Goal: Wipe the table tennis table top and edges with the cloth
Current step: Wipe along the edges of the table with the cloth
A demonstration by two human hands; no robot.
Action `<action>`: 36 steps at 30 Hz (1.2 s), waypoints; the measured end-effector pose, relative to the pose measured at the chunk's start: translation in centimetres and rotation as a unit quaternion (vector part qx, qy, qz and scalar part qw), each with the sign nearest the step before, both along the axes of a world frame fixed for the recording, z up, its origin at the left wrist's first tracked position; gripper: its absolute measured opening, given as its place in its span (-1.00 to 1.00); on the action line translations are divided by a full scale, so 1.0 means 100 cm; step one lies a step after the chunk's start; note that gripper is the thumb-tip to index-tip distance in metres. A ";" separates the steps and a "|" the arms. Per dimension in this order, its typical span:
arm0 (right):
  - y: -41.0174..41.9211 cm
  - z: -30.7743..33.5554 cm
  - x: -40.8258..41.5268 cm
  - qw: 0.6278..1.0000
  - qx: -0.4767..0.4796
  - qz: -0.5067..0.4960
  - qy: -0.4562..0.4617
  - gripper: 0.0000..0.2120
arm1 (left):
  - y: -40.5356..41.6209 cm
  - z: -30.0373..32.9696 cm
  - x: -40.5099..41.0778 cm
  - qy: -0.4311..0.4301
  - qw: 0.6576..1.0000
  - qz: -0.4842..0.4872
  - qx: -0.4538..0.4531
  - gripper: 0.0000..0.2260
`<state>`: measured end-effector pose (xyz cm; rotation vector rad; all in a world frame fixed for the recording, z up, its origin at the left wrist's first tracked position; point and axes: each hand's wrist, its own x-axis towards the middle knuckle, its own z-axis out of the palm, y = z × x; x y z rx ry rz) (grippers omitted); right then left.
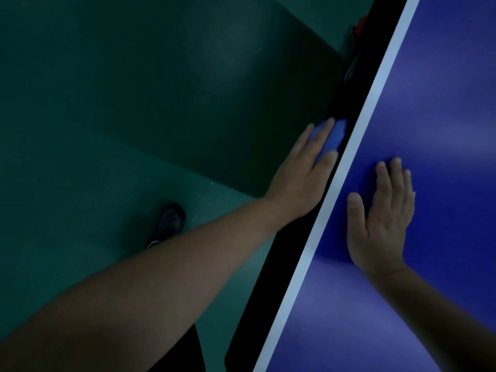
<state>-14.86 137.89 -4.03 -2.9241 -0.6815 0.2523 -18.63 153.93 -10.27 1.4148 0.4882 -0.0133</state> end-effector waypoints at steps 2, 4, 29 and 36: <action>0.000 0.000 0.000 1.000 -0.002 0.001 -0.002 -0.32 | 0.004 0.001 0.013 -0.003 1.000 0.007 0.000 -0.49; 0.001 0.001 0.000 1.000 -0.001 0.002 -0.001 -0.32 | -0.006 0.004 -0.012 -0.011 1.000 -0.002 0.003 -0.49; 0.000 0.001 0.002 1.000 -0.021 0.001 -0.013 -0.31 | -0.045 0.045 -0.130 -0.007 0.998 -0.063 0.019 -0.55; -0.003 0.004 0.008 1.000 -0.017 0.013 -0.019 -0.36 | -0.017 0.032 -0.059 -0.029 0.996 -0.067 0.046 -0.50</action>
